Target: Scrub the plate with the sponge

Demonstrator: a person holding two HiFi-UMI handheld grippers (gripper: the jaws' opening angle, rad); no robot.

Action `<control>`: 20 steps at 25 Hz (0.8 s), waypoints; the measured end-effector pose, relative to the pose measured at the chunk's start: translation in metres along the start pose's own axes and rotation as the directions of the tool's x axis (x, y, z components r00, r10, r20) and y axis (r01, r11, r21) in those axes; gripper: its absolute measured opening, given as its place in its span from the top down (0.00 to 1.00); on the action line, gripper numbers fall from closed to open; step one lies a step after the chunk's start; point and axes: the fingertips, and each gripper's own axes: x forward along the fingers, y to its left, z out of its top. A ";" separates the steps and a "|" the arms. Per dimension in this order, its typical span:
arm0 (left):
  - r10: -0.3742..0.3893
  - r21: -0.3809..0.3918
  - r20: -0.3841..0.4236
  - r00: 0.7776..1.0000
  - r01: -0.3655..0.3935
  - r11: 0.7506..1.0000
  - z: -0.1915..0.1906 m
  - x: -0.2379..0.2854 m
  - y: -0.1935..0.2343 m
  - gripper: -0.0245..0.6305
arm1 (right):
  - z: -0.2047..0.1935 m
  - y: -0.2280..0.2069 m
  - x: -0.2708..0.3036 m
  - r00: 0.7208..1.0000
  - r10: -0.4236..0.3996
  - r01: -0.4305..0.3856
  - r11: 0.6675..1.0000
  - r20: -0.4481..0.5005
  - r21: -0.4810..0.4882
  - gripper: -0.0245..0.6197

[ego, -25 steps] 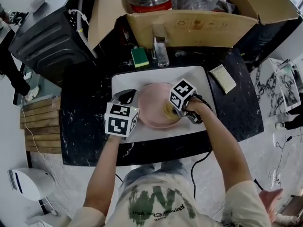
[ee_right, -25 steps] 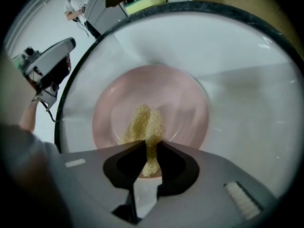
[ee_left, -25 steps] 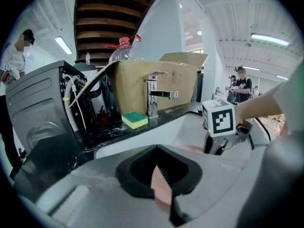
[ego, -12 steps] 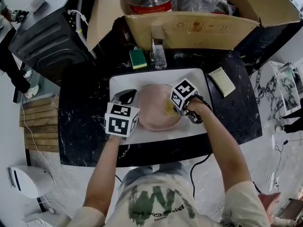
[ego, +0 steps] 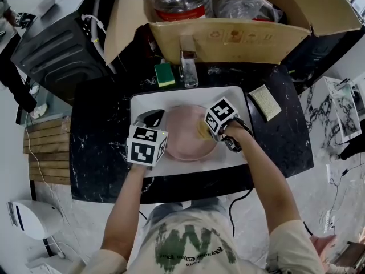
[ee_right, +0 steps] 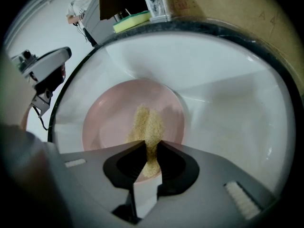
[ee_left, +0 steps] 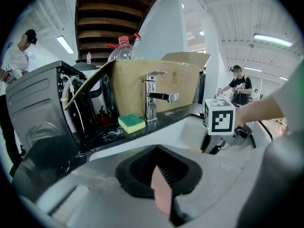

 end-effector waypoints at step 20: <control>-0.078 0.005 0.068 0.995 0.077 0.997 0.030 -0.017 -0.015 0.96 | 0.030 0.014 -0.108 0.893 -0.168 0.136 0.985 0.418 0.106 0.86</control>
